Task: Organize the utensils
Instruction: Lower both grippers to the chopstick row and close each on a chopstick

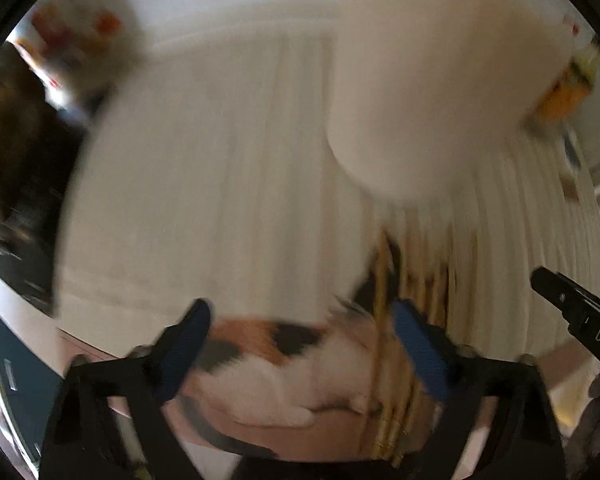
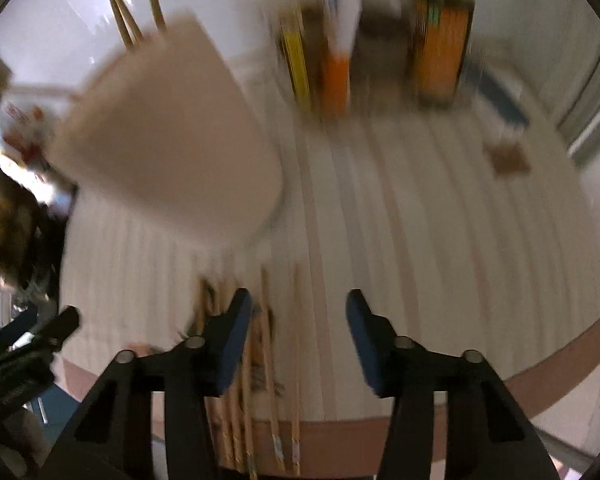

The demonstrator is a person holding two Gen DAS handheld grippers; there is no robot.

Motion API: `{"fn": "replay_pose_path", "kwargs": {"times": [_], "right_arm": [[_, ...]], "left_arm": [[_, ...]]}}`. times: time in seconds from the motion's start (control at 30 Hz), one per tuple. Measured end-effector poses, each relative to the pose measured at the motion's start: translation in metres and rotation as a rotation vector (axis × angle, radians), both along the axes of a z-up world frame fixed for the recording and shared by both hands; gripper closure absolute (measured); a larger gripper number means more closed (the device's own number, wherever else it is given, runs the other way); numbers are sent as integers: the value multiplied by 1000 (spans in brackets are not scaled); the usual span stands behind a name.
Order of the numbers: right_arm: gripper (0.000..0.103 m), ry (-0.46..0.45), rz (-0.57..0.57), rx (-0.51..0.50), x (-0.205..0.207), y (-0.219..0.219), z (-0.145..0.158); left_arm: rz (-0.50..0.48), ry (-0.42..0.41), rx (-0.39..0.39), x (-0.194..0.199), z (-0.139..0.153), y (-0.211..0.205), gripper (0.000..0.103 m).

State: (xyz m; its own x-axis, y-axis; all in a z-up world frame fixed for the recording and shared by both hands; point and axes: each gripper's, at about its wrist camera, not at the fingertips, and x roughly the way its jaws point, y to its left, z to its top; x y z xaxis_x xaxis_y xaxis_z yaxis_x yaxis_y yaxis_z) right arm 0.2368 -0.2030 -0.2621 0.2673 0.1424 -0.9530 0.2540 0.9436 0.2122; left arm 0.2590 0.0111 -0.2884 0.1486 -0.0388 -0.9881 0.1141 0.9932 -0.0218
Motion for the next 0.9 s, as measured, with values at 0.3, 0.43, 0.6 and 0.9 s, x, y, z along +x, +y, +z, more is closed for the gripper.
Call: {"fn": "replay_pose_path", "kwargs": {"times": [0.3,0.43,0.6,0.9], "right_arm": [[62,105,-22,9,-22,-6,-45],[62,130,-34,39,-21,-9,-53],[62,156,4,44,-12,0,-64],[96,210,129,-34,2,39,-86]], "left_arm": [[-93,152,-33,-10,-70,-41,71],[-120,120,26,-11,-68,-47,97],[-72,123,10,-11,-66,-25,98],[-36,123,10,-14,-57,-8,98]]}}
